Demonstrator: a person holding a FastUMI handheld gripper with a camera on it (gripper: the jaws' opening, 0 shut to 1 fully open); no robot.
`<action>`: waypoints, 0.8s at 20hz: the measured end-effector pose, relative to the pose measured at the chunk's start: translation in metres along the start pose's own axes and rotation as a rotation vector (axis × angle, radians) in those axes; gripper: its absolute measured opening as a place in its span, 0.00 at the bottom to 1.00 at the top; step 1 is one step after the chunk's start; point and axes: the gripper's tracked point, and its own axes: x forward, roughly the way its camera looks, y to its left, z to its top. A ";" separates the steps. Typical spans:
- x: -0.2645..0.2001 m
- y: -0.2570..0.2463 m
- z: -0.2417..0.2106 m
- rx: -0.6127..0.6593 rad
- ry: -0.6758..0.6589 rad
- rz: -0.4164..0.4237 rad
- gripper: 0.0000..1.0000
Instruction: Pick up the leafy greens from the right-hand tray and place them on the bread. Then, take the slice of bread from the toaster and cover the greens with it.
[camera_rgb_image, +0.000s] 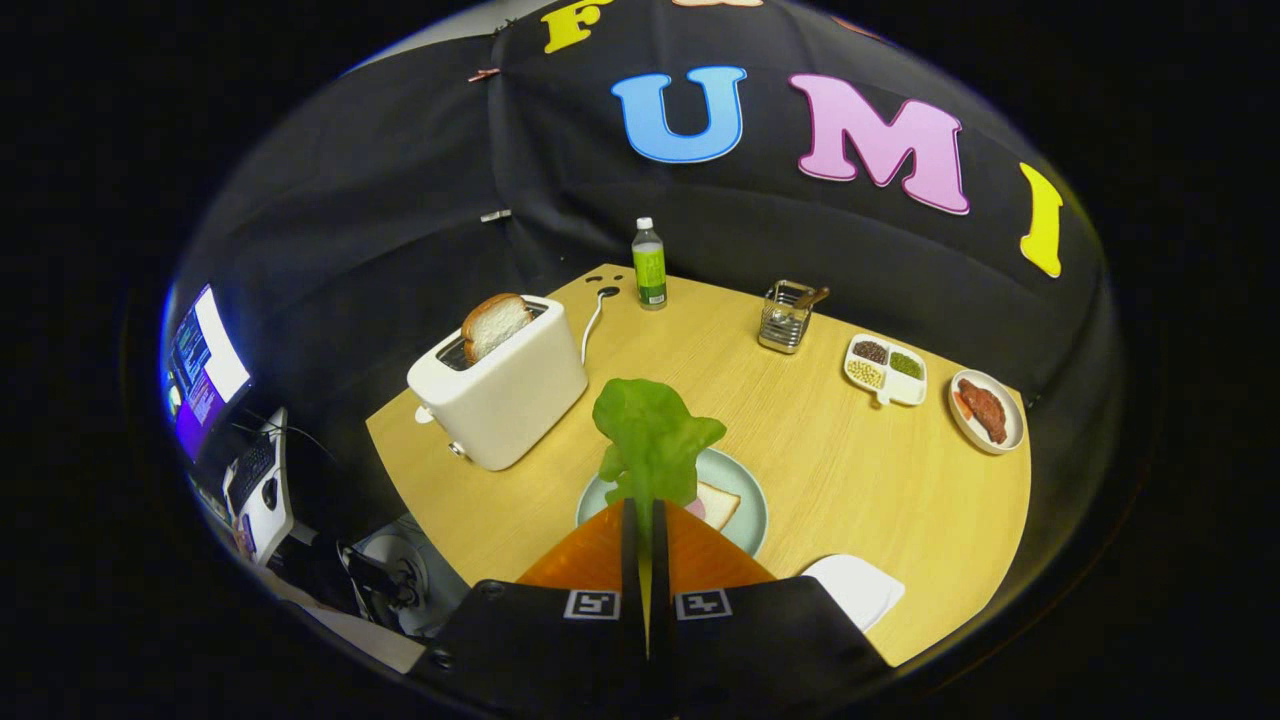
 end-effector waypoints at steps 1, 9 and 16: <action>0.010 -0.002 -0.002 0.001 0.014 -0.012 0.06; 0.051 -0.030 0.000 0.041 0.010 -0.172 0.92; 0.002 0.021 0.078 0.024 -0.268 -0.127 0.92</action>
